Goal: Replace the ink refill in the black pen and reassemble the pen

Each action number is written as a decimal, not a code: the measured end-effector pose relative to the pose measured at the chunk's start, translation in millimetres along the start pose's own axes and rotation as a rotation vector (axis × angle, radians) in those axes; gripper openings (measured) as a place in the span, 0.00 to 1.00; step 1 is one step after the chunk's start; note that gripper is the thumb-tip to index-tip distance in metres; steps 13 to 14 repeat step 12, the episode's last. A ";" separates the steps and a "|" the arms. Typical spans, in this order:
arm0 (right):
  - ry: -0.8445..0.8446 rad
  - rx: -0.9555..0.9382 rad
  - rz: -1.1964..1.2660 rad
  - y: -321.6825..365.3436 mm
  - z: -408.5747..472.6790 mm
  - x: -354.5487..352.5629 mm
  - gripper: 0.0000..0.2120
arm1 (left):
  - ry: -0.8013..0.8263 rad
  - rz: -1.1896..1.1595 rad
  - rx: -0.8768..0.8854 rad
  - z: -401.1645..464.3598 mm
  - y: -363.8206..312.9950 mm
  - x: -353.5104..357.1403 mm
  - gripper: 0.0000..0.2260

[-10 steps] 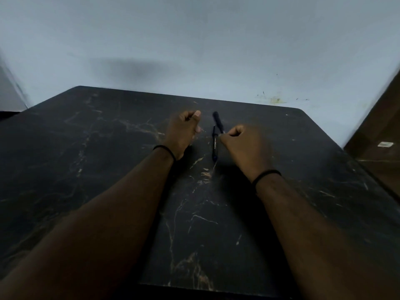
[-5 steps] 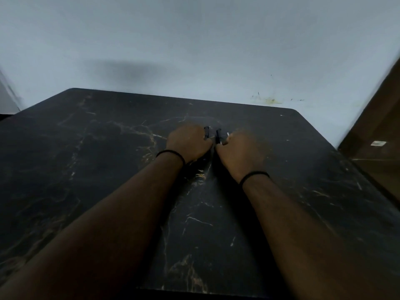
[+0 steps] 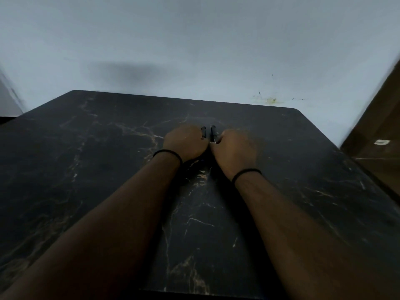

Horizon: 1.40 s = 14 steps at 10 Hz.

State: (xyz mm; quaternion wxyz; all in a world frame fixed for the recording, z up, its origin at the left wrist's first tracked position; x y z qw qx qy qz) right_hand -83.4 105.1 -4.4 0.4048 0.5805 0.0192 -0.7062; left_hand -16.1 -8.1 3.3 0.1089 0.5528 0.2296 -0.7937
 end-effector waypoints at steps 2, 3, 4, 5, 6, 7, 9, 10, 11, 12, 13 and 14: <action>-0.009 0.009 -0.013 2.7 1.7 3.0 0.16 | 0.009 -0.001 -0.012 1.0 4.3 0.8 0.17; 0.011 0.025 -0.002 2.9 2.0 2.7 0.17 | 0.007 -0.018 -0.016 -0.1 3.5 0.5 0.17; 0.007 0.021 0.010 4.3 1.4 2.2 0.14 | 0.019 -0.051 -0.023 -1.4 2.6 -1.4 0.17; 0.003 0.018 0.009 5.2 1.5 2.0 0.13 | 0.026 -0.061 -0.024 -2.3 1.7 -3.3 0.17; -0.012 0.009 0.002 5.5 2.5 2.6 0.13 | 0.027 -0.050 -0.015 -2.8 1.5 -3.7 0.17; -0.010 0.006 0.018 6.7 3.6 3.4 0.12 | 0.022 -0.035 -0.019 -3.2 2.2 -3.7 0.17; -0.019 0.002 0.022 5.5 3.6 3.8 0.14 | 0.039 -0.032 -0.013 -4.3 1.2 -5.0 0.14; -0.036 0.031 0.024 3.9 3.9 1.4 0.16 | 0.016 -0.023 -0.018 -5.3 0.3 -4.7 0.14; -0.061 0.046 0.050 2.9 3.0 -3.7 0.16 | -0.036 -0.078 -0.055 -6.0 5.0 -2.9 0.16; -0.114 0.078 0.099 0.0 1.4 -9.1 0.15 | -0.141 -0.187 -0.101 -6.7 10.3 -1.6 0.18; -0.114 0.078 0.099 0.0 1.4 -9.1 0.15 | -0.141 -0.187 -0.101 -6.7 10.3 -1.6 0.18; -0.114 0.078 0.099 0.0 1.4 -9.1 0.15 | -0.141 -0.187 -0.101 -6.7 10.3 -1.6 0.18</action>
Point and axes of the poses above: each hand's wrist, its own z-axis towards the middle knuckle, its own x-axis out of the palm, y = z × x, the point moved 2 cm from there along z, towards the middle knuckle, and after that the axes turned 8 degrees about x, right-handed, at the moved point
